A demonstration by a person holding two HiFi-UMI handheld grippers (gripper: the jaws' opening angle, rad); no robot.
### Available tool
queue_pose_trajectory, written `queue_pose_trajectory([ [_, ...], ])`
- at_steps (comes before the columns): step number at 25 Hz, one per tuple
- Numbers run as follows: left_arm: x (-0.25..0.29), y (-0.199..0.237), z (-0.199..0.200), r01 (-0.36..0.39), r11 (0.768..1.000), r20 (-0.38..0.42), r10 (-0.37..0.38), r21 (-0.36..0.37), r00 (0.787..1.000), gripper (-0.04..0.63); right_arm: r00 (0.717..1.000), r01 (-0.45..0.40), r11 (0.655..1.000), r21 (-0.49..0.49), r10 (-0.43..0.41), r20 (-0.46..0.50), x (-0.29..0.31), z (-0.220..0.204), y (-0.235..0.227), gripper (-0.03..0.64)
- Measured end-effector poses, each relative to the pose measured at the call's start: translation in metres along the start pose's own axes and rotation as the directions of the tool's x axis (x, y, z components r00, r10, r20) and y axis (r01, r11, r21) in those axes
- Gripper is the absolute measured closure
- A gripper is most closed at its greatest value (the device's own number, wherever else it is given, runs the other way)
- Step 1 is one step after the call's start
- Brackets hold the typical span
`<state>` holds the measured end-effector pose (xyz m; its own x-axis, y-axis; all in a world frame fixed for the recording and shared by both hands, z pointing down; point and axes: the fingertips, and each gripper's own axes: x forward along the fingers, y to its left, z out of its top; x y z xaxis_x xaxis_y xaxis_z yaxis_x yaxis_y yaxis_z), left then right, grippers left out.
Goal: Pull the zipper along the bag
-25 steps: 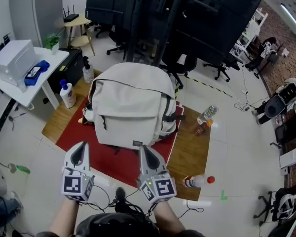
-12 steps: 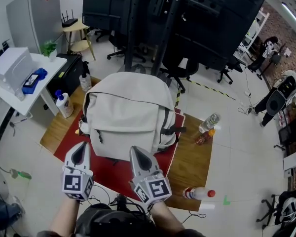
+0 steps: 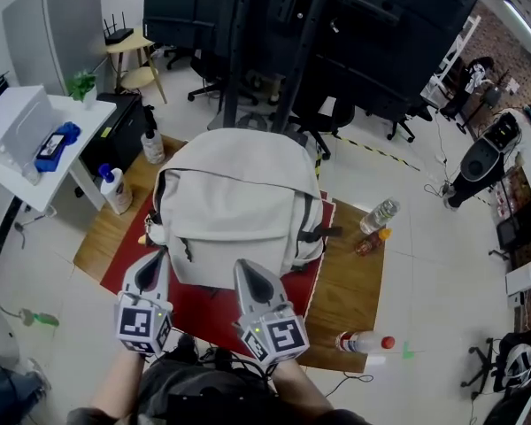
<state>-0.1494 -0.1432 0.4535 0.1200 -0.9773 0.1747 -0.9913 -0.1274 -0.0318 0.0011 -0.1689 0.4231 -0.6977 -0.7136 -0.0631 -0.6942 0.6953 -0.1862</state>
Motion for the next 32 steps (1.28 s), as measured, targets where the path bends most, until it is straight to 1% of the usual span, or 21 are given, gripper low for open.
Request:
queue_pose_trajectory([
  [4,0.011,0.006,-0.005,0.07,0.998,-0.015,-0.07,-0.009,0.997,0.561,0.999,0.037,0.999,-0.002,-0.037,-0.032,0.012,-0.003,0.011,0.616],
  [8,0.021,0.016,-0.008,0.115,0.993,-0.023,-0.115,-0.015,0.993,0.561,0.996,0.072,0.997,0.001,-0.071,-0.049,0.027,-0.007,0.016,0.615],
  [12,0.025,0.02,-0.011,0.171,0.985,-0.029,-0.172,-0.013,0.985,0.56,0.995,0.078,0.997,-0.013,-0.079,-0.062,0.039,-0.013,0.029,0.616],
  [14,0.027,0.02,-0.016,0.203,0.979,-0.044,-0.204,-0.02,0.978,0.492,0.994,0.078,0.997,-0.027,-0.079,-0.072,0.043,-0.018,0.033,0.616],
  [16,0.031,0.019,-0.021,0.233,0.972,-0.059,-0.233,-0.018,0.971,0.491,0.992,0.096,0.995,-0.034,-0.098,-0.076,0.044,-0.018,0.032,0.617],
  [19,0.039,0.02,-0.025,0.27,0.963,-0.077,-0.27,-0.007,0.96,0.447,0.989,0.134,0.99,-0.046,-0.136,-0.058,0.043,-0.016,0.025,0.617],
  [21,0.043,0.019,-0.028,0.296,0.955,-0.085,-0.297,-0.021,0.951,0.428,0.987,0.155,0.987,-0.049,-0.157,-0.047,0.042,-0.014,0.023,0.617],
  [23,0.047,0.015,-0.031,0.327,0.945,-0.089,-0.328,-0.033,0.94,0.405,0.984,0.164,0.986,-0.04,-0.166,-0.058,0.042,-0.016,0.025,0.616],
  [26,0.053,0.01,-0.036,0.368,0.929,-0.1,-0.37,-0.042,0.924,0.394,0.984,0.145,0.988,-0.052,-0.15,-0.094,0.045,-0.023,0.033,0.615],
  [28,0.057,0.009,-0.036,0.384,0.922,-0.091,-0.387,-0.054,0.918,0.394,0.986,0.117,0.992,-0.056,-0.122,-0.109,0.051,-0.026,0.04,0.616],
  [30,0.059,0.009,-0.035,0.397,0.917,-0.079,-0.399,-0.038,0.914,0.43,0.988,0.082,0.995,-0.05,-0.088,-0.124,0.058,-0.03,0.048,0.615],
  [32,0.06,0.01,-0.034,0.419,0.908,-0.067,-0.419,-0.013,0.906,0.451,0.988,0.047,0.998,-0.048,-0.054,-0.147,0.067,-0.036,0.053,0.615],
])
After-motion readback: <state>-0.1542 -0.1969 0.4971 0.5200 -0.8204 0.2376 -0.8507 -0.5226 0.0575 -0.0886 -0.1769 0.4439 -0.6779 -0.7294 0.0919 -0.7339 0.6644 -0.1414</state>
